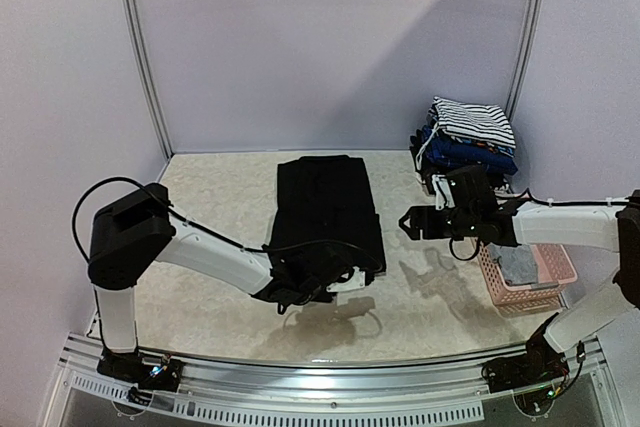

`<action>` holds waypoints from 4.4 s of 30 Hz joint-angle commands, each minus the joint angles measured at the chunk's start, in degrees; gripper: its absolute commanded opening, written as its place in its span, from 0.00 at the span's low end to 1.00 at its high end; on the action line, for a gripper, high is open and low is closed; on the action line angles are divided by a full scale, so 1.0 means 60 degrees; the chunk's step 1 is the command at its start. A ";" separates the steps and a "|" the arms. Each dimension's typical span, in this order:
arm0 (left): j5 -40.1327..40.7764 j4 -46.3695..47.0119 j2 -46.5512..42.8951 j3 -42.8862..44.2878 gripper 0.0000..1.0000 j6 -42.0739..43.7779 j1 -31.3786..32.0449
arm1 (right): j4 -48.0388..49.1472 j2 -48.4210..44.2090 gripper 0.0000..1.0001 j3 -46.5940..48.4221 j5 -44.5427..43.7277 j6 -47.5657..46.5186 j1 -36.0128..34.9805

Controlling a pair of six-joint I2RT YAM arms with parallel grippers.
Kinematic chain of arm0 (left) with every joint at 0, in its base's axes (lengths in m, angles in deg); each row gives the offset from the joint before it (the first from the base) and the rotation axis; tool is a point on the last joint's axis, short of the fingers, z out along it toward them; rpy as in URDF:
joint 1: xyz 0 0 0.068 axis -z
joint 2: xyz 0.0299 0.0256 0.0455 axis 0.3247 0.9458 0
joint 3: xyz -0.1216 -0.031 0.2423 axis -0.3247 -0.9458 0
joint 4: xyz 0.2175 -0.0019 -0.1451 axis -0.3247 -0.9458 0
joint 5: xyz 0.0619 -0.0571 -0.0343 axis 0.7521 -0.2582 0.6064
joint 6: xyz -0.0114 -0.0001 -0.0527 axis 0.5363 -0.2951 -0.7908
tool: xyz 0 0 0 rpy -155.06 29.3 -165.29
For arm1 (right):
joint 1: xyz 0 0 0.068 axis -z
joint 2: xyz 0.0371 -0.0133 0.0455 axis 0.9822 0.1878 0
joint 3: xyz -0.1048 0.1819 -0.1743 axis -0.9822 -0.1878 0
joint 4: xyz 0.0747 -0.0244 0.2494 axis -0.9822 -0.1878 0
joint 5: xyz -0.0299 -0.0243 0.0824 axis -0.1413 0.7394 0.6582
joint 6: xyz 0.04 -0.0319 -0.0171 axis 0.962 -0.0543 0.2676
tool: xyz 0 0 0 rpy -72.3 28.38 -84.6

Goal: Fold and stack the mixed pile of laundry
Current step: Pick up the 2/3-rectangle-folded shirt from the center of the board, then fold the 2/3-rectangle-folded shirt at the center of the board.

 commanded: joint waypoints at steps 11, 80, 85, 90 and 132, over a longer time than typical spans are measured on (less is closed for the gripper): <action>0.0627 0.0217 0.0895 0.0328 0.13 0.0462 -0.0159 | 0.0182 0.0267 0.82 0.0140 0.0320 -0.0064 0.0120; 0.0442 -0.8360 -0.3433 0.2769 0.00 -0.3549 0.4007 | -0.0069 0.5040 0.03 0.2613 0.6010 -0.1423 -0.3124; 0.0374 -0.8393 -0.3382 0.3197 0.00 -0.2983 0.3551 | 0.0024 0.4881 0.01 0.2289 0.6173 -0.1543 -0.3239; 0.0222 -0.8311 -0.3285 0.3538 0.00 -0.2518 0.2977 | -0.0067 0.4220 0.00 0.1905 0.6109 -0.1657 -0.3249; -0.3330 -0.6312 0.0186 0.6052 0.00 0.0696 -0.2028 | 0.0629 -0.0403 0.04 -0.1109 -0.3880 0.1671 -0.0585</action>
